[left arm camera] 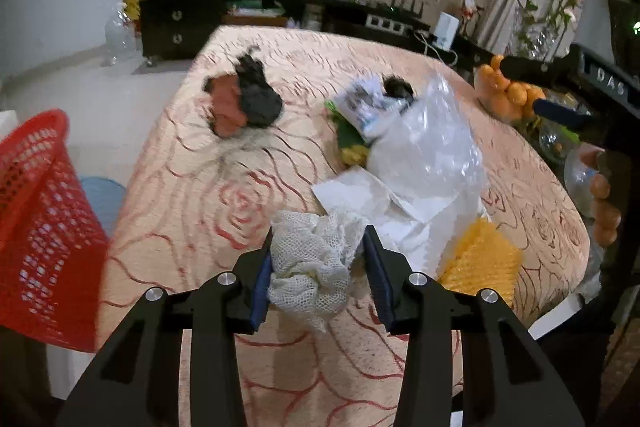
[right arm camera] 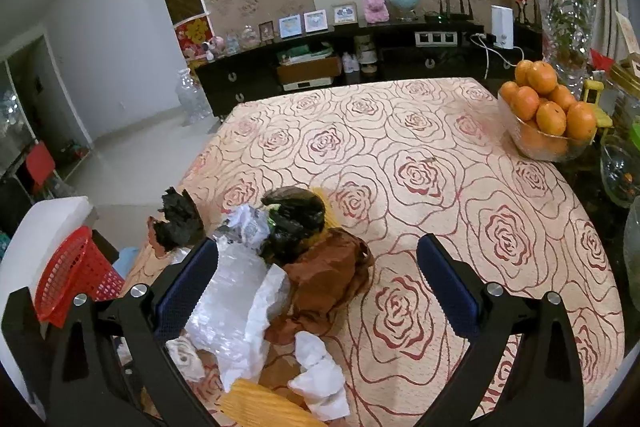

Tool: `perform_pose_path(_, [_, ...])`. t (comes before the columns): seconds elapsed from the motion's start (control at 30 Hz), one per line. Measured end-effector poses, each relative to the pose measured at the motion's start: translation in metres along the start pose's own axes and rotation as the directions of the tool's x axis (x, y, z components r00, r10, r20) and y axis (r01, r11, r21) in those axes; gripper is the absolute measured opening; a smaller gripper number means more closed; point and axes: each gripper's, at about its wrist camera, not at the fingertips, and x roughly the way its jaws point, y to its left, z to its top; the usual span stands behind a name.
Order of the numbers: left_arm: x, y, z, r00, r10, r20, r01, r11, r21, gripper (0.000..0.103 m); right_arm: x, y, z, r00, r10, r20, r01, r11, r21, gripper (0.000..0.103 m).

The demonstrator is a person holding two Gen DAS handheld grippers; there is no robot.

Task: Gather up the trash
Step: 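Grasp the white mesh cloth with the left gripper, then carry the white cloth to the wastebasket with the left gripper while the right gripper grasps black fabric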

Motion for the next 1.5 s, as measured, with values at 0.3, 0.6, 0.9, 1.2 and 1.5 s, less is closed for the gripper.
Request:
perform_pose_path(0.3, [-0.054, 0.033, 0.03, 0.963, 0.2, 0.181, -0.2, 0.98, -0.015, 0.04, 0.007, 0.038, 0.004, 0.998, 0.058, 0.002, -0.058, 0.995, -0.075, 0.096])
perform_pose_path(0.6, [-0.091, 0.09, 0.078, 0.89, 0.351, 0.289, -0.344, 0.936, -0.078, 0.04, 0.033, 0.1, 0.018, 0.986, 0.155, -0.054, -0.161, 0.974, -0.159, 0.096])
perform_pose_path(0.9, [-0.087, 0.129, 0.08, 0.88, 0.385, 0.278, -0.346, 0.921, -0.181, 0.04, 0.107, 0.164, 0.026, 0.974, 0.145, -0.174, -0.189, 0.945, -0.267, 0.096])
perform_pose_path(1.2, [-0.092, 0.128, 0.072, 0.876, 0.391, 0.283, -0.351, 0.918, -0.182, 0.04, 0.172, 0.179, 0.008, 0.957, 0.068, -0.283, -0.14, 0.959, -0.245, 0.096])
perform_pose_path(1.5, [-0.098, 0.137, 0.065, 0.863, 0.425, 0.274, -0.373, 0.901, -0.222, 0.04, 0.185, 0.18, -0.002, 0.955, 0.04, -0.294, -0.123, 0.955, -0.27, 0.06])
